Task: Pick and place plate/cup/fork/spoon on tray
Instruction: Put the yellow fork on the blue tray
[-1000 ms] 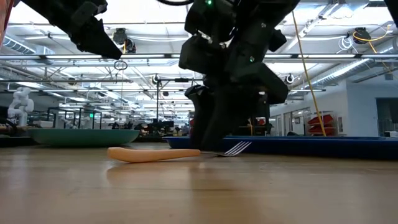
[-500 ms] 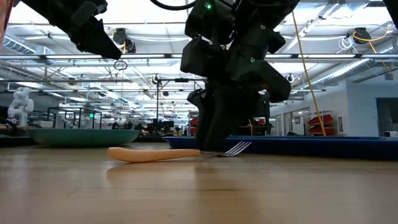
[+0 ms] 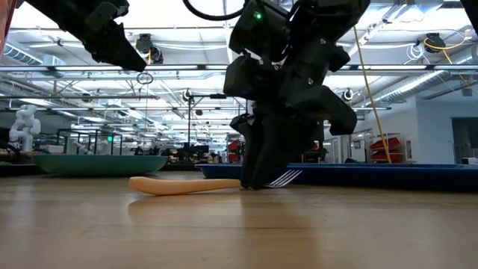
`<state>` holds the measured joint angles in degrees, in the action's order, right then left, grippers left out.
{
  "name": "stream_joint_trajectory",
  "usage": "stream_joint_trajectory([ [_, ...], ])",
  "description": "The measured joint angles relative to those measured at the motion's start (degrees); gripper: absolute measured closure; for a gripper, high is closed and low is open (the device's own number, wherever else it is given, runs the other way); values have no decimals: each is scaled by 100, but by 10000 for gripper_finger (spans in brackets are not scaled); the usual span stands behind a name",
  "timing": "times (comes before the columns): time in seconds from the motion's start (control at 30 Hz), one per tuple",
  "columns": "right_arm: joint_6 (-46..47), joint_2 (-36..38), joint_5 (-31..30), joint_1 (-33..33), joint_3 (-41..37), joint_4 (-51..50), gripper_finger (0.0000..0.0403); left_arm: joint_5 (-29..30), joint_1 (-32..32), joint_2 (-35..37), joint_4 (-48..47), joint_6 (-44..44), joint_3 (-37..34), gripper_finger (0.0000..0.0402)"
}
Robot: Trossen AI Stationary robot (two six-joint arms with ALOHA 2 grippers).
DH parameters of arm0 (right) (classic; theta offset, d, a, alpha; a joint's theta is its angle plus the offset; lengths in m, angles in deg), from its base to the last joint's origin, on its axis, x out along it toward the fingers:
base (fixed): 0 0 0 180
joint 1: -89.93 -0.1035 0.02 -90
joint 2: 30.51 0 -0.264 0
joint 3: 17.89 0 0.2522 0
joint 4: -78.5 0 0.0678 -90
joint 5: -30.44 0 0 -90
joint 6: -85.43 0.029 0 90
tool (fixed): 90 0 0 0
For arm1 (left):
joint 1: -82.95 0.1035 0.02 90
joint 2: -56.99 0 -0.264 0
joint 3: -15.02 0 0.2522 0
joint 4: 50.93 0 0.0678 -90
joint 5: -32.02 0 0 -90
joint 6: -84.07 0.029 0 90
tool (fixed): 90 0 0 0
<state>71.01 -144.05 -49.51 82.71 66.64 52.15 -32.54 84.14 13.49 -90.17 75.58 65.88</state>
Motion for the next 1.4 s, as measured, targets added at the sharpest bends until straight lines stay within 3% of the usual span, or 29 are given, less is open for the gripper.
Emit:
stream_joint_trajectory([
  [0.3, -394, -4, -288, -3, -10, 159, 392, 0, 0, 0, 0, -48, 0, 238],
  [0.53, -481, 131, -442, 1, -17, 309, 399, 1, 2, 0, 0, -38, 0, 238],
  [0.77, -492, 851, -429, 2, -12, 515, 401, 2, 0, 0, -4, -28, 0, 238],
  [0.93, -673, 1596, -414, 71, 1, -272, 399, 2, 2, 0, -3, -28, 0, 238],
  [1.1, -1864, 2160, -418, 172, -8, -1940, 400, 4, 1, 2, -1, -30, 0, 238],
  [1.23, -1569, 2459, -564, 319, -6, -2398, 401, 2, 0, 2, 0, -79, 0, 238],
  [1.4, -1104, 2516, -591, 362, -8, -2112, 402, 2, 2, 1, 2, -105, 0, 238],
])
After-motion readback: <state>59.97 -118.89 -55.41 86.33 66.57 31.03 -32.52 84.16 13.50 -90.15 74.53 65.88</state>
